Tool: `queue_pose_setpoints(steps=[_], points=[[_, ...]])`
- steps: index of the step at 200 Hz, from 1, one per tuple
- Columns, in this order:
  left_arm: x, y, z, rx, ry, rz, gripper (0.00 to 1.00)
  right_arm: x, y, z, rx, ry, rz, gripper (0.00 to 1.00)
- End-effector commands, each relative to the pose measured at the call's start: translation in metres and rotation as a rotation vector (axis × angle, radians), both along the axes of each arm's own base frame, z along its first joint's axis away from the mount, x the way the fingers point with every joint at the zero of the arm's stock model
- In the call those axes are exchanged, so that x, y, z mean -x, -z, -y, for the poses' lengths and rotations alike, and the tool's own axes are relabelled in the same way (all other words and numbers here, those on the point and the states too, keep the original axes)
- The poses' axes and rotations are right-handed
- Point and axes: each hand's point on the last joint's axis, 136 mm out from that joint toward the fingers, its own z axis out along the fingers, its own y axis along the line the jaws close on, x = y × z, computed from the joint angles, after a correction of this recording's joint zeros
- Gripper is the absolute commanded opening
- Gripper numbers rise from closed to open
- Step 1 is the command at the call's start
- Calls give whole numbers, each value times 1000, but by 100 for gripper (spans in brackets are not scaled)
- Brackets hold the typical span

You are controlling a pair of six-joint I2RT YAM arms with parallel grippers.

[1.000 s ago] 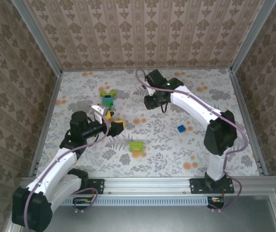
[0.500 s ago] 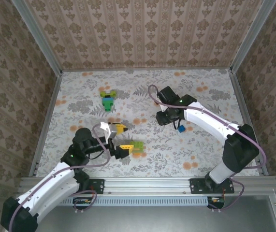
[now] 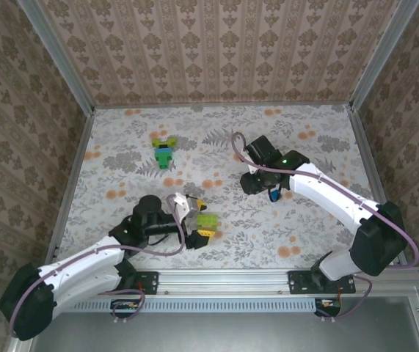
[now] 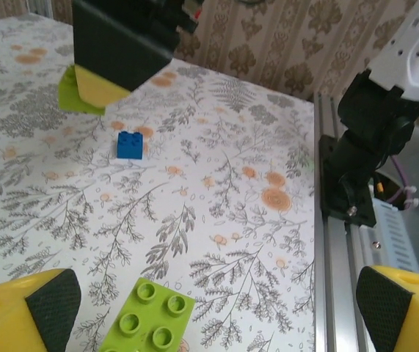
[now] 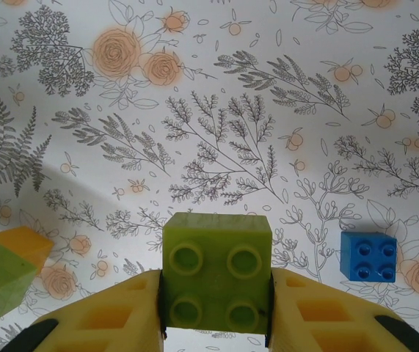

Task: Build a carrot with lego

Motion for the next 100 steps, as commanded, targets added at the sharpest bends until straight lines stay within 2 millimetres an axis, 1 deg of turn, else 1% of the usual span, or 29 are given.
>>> queue_pose_setpoints(steps=[1, 17, 69, 100], points=[[-6, 0, 1, 7, -23, 83, 100, 11, -7, -1, -19, -31, -3, 35], [-4, 1, 1, 10, -21, 100, 100, 13, -10, -3, -32, -37, -4, 35], [4, 9, 2, 30, 16, 163, 100, 18, -7, -6, -35, -41, -26, 35], [-4, 23, 5, -2, 8, 198, 100, 18, -2, -9, -25, -38, -47, 35]])
